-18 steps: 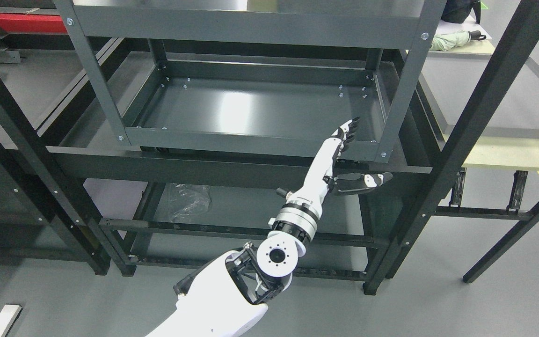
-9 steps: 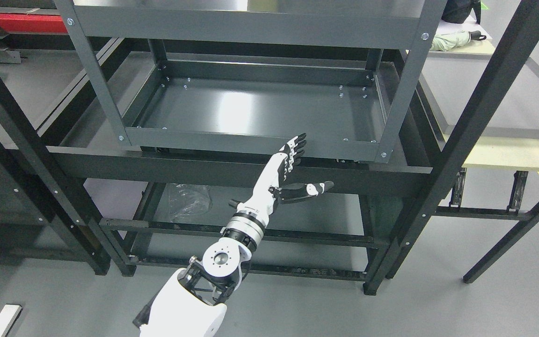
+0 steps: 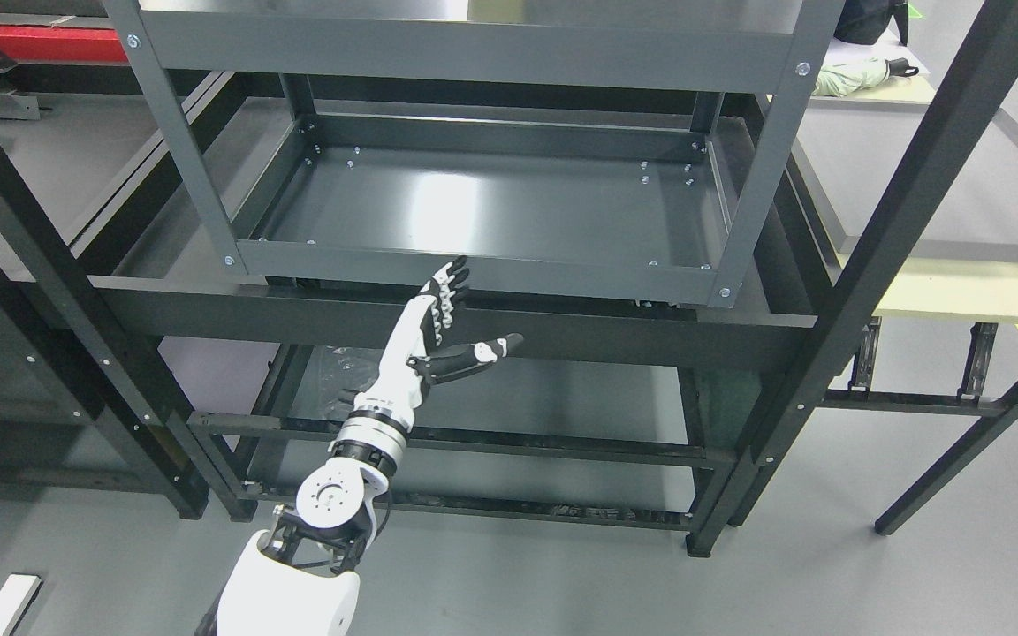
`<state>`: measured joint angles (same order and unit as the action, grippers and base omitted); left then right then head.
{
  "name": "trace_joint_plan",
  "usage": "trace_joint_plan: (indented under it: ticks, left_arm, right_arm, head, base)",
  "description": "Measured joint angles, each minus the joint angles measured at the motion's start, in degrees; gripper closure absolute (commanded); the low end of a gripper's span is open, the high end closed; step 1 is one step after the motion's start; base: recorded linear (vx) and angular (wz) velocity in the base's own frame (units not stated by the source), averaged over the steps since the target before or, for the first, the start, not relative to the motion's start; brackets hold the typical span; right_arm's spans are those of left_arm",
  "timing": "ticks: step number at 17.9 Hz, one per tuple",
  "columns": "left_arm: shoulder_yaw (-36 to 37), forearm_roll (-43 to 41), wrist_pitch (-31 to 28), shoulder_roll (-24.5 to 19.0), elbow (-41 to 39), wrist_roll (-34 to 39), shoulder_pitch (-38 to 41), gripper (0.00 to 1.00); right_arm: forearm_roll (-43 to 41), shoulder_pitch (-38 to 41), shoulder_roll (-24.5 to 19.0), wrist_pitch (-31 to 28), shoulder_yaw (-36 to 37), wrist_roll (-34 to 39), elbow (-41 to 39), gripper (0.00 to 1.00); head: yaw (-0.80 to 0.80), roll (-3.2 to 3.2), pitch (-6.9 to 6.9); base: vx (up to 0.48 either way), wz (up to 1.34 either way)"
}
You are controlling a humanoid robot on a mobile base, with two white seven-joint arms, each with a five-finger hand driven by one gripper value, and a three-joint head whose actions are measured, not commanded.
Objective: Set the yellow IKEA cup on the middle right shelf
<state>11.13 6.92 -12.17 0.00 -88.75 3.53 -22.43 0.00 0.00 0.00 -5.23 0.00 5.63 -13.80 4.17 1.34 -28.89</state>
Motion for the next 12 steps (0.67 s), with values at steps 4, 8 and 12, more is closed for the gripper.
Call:
trace_joint_plan:
  ticks: [4,8,12]
  left_arm:
    - [-3.6,-0.38,1.54,0.0,0.25,-0.69,1.96,0.01]
    - [-6.0,-0.52,5.01,0.0,0.31,-3.42,4.7,0.01]
    - [-7.75,-0.6,5.59,0.0,0.34,-3.93,5.72,0.01]
  right_arm:
    - [0.0,0.0,0.0,0.0,0.0,0.0,0.0,0.01]
    - [0.0,0.0,0.0,0.0,0.0,0.0,0.01,0.01]
    - [0.0,0.0,0.0,0.0,0.0,0.0,0.01,0.01]
  head:
    - [0.0,0.0,0.0]
    - [0.0,0.0,0.0]
    - [0.0,0.0,0.0]
  base:
    - [0.0,0.0]
    - [0.0,0.0]
    - [0.0,0.0]
